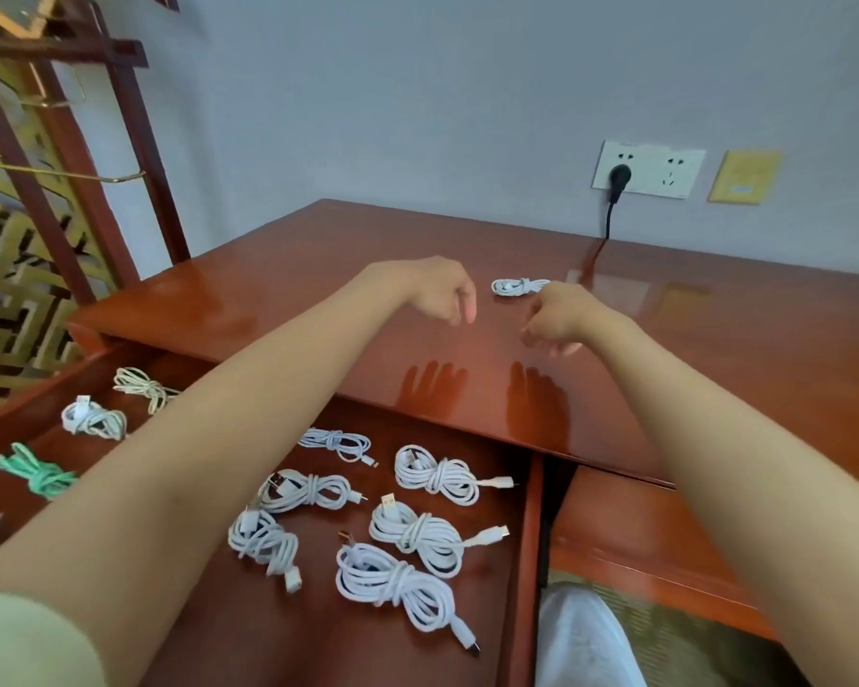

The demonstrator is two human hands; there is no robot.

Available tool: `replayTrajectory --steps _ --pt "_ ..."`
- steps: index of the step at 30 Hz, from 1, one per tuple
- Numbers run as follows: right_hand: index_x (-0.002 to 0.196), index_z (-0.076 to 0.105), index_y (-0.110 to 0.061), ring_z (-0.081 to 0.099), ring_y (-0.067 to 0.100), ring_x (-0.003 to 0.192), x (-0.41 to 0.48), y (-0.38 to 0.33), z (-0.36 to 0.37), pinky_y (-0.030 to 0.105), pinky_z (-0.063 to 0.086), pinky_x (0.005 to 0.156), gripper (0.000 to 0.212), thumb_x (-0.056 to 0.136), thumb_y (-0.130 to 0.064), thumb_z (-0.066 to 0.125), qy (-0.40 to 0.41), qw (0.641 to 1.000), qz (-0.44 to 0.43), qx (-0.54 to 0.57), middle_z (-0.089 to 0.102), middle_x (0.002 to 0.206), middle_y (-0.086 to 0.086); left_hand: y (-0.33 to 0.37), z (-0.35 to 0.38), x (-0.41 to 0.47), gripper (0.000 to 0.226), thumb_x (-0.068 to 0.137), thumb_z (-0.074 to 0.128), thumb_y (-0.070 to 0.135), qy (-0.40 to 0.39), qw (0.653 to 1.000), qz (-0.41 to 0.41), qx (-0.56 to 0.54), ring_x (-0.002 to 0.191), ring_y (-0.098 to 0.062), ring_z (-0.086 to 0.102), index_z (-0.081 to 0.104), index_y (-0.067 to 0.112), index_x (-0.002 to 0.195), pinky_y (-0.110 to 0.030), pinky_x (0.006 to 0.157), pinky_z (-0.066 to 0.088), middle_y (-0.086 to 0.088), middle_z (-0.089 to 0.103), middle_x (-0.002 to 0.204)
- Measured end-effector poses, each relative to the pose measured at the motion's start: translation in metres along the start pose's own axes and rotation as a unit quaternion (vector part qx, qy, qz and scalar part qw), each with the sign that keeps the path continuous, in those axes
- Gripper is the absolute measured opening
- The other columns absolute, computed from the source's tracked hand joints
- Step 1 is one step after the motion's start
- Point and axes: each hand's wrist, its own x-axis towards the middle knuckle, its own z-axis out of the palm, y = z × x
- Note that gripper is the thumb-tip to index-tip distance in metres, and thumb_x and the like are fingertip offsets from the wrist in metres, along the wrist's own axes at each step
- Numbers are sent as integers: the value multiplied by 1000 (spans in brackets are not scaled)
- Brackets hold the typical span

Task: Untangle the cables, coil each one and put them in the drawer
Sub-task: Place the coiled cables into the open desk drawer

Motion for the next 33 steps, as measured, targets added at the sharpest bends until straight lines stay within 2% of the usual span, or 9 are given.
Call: replayTrajectory --steps 3,7,11,14,17,21,33 --pt "97 67 -5 60 23 65 14 8 -2 32 55 74 21 80 -9 56 52 998 3 -32 61 69 7 1 0 19 29 89 54 9 33 999 -13 -6 109 -21 54 63 17 114 -27 88 42 -4 59 115" --pt "107 62 -11 59 26 94 27 11 0 28 41 70 27 81 -12 54 92 992 12 -81 61 102 8 2 1 43 35 89 55 13 53 998 -29 -1 113 -24 52 56 18 123 -30 91 42 -7 54 125" --pt "112 58 -11 57 28 102 40 14 4 28 38 70 30 82 -9 51 116 989 8 -97 60 111 10 5 4 60 46 90 56 20 71 996 -45 24 118 -26 48 44 19 134 -35 96 42 -8 48 131" --pt "121 50 -11 50 30 113 50 17 9 31 39 77 37 84 -10 51 123 986 -6 -112 53 121 13 7 8 70 50 90 55 21 77 995 -50 34 118 -27 47 39 18 137 -37 95 42 -9 42 132" --pt "130 41 -10 41 33 121 60 19 13 37 40 90 45 87 -12 53 125 983 -8 -133 42 129 15 6 13 80 52 91 54 23 82 994 -56 38 121 -27 46 34 18 139 -35 91 39 -8 40 134" --pt "138 34 -13 38 32 125 73 23 19 39 35 98 54 87 -15 53 129 980 -25 -149 37 135 13 7 21 95 55 90 53 24 81 994 -57 47 122 -28 45 32 16 140 -38 92 39 -9 40 136" --pt "138 36 -12 38 33 126 99 31 18 41 34 99 49 92 -24 47 100 982 -57 -150 35 140 12 3 32 127 47 92 53 30 70 994 -61 52 116 -30 48 39 14 134 -39 89 39 -11 45 128"
